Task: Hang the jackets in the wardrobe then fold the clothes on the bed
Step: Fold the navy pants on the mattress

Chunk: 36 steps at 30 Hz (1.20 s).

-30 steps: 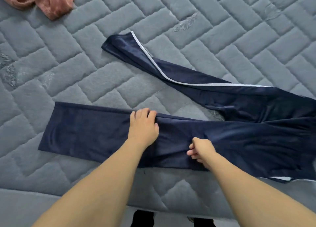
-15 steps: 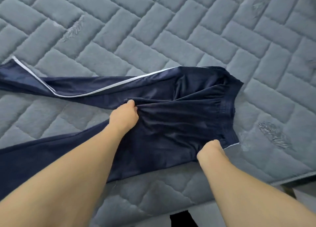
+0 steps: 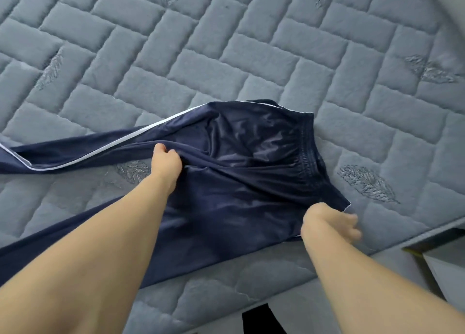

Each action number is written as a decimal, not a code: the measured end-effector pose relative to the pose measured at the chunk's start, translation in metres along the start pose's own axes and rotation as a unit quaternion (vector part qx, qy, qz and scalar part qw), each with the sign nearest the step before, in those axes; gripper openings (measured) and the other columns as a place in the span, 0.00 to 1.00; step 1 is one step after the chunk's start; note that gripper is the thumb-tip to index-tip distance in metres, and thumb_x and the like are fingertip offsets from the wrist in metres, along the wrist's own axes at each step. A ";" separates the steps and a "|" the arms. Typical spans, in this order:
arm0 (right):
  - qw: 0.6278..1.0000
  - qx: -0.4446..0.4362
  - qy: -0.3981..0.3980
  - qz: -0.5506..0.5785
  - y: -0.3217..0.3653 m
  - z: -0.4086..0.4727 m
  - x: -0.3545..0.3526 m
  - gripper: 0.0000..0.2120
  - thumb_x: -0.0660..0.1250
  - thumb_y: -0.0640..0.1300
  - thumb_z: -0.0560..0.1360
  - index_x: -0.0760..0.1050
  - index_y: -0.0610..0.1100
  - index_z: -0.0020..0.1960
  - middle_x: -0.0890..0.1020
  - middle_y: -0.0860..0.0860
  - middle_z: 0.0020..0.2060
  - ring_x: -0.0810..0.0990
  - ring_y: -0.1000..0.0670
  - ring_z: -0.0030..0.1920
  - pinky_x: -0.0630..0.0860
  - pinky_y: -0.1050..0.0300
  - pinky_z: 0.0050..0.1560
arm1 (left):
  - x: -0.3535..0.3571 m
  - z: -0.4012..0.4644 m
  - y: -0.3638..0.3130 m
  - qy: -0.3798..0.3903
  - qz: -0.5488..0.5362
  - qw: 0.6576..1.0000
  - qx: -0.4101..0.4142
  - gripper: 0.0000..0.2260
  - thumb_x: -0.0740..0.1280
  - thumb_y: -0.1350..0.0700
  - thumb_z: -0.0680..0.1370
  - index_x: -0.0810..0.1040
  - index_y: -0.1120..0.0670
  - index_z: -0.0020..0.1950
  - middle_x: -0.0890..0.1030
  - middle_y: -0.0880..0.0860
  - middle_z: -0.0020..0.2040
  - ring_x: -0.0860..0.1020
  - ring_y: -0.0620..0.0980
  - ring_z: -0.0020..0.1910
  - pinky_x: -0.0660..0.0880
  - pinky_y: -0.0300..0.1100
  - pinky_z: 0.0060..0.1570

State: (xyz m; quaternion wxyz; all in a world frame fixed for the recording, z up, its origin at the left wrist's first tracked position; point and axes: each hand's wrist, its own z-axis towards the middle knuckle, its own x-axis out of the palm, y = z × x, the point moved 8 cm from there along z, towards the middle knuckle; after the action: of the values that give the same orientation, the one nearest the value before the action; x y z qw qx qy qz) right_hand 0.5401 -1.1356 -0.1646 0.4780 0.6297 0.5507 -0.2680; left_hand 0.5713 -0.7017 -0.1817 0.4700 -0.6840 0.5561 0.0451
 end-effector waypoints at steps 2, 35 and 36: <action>0.971 -0.234 -0.019 -0.055 0.043 -0.031 0.003 0.26 0.63 0.37 0.71 0.68 0.38 0.70 0.70 0.38 0.65 0.70 0.35 0.61 0.65 0.44 0.60 | 0.015 -0.007 0.008 0.042 -0.012 0.996 -0.073 0.15 0.62 0.57 0.78 0.72 0.61 0.64 0.80 0.58 0.52 0.78 0.56 0.51 0.75 0.45 0.52; 0.684 -0.711 0.065 -0.152 0.253 -0.138 0.164 0.32 0.62 0.53 0.76 0.59 0.44 0.77 0.60 0.40 0.76 0.59 0.39 0.74 0.50 0.38 0.75 | 0.083 0.101 -0.142 0.011 0.437 0.860 0.262 0.29 0.48 0.35 0.79 0.47 0.41 0.78 0.46 0.51 0.79 0.41 0.52 0.78 0.33 0.67 0.68; 0.657 -0.721 0.090 -0.200 0.238 -0.141 0.183 0.33 0.59 0.56 0.77 0.55 0.46 0.78 0.55 0.42 0.77 0.54 0.40 0.77 0.47 0.38 0.75 | 0.090 0.108 -0.125 0.037 0.447 0.862 0.235 0.32 0.44 0.31 0.76 0.40 0.38 0.78 0.40 0.48 0.80 0.36 0.50 0.77 0.29 0.67 0.67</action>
State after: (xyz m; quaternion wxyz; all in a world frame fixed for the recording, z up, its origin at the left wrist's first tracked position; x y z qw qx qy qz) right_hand 0.7854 -0.9142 -0.1932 0.6646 -0.0168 0.7245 0.1819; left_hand 0.7555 -0.6988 -0.2204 0.5253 -0.2326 0.8131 0.0934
